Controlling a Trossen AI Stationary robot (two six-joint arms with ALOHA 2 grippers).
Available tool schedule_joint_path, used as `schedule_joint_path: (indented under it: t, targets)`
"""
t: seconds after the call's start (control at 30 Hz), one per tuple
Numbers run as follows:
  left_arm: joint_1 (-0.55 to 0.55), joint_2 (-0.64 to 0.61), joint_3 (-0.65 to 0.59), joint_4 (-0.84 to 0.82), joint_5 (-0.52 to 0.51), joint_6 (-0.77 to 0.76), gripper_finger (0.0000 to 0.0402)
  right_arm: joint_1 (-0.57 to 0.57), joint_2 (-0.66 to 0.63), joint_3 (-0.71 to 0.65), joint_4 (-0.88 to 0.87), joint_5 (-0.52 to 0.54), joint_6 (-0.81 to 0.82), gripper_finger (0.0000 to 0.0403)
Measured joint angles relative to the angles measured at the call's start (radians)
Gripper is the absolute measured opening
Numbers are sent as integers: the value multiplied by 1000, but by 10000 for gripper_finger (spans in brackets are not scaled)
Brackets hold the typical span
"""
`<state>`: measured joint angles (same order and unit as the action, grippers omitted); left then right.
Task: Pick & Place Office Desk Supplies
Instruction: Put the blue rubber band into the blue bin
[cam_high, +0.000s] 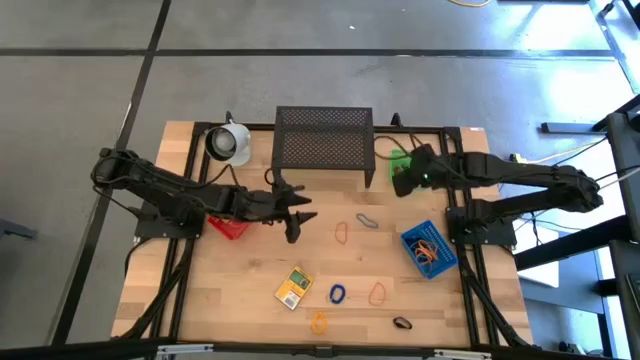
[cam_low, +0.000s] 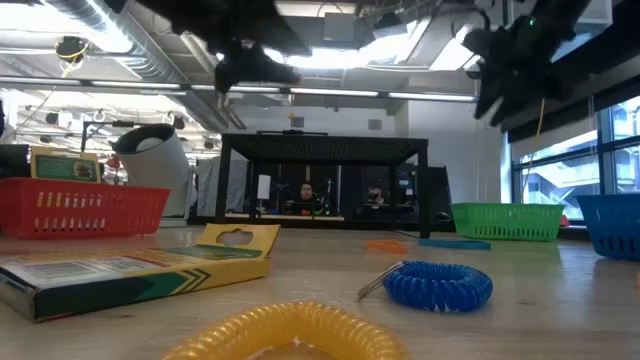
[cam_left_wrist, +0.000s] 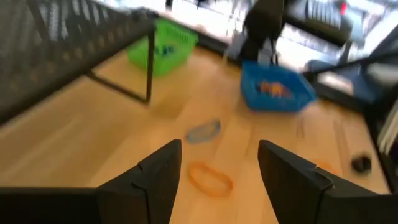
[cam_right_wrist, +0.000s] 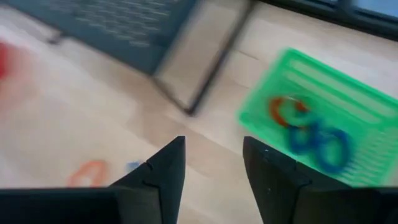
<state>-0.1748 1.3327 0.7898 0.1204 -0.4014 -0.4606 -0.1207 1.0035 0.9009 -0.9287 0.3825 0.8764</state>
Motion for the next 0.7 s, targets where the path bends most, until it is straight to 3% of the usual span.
schedule_joint_path:
  t: [0.17, 0.37, 0.57, 0.7]
  targets:
    - [-45, 0, 0, -109, 11, -1, 207, 168, 26, 0, 144, 36, -27, 146]
    - [-83, 0, 0, -120, -40, -27, 207, 301, 123, 0, 231, 36, -39, 135]
    - [-104, 0, 0, -123, -49, -54, 207, 352, 273, 0, 238, -52, 79, 142]
    - [-116, 0, 0, -123, -50, -87, 207, 359, 374, 0, 246, -134, 112, 169]
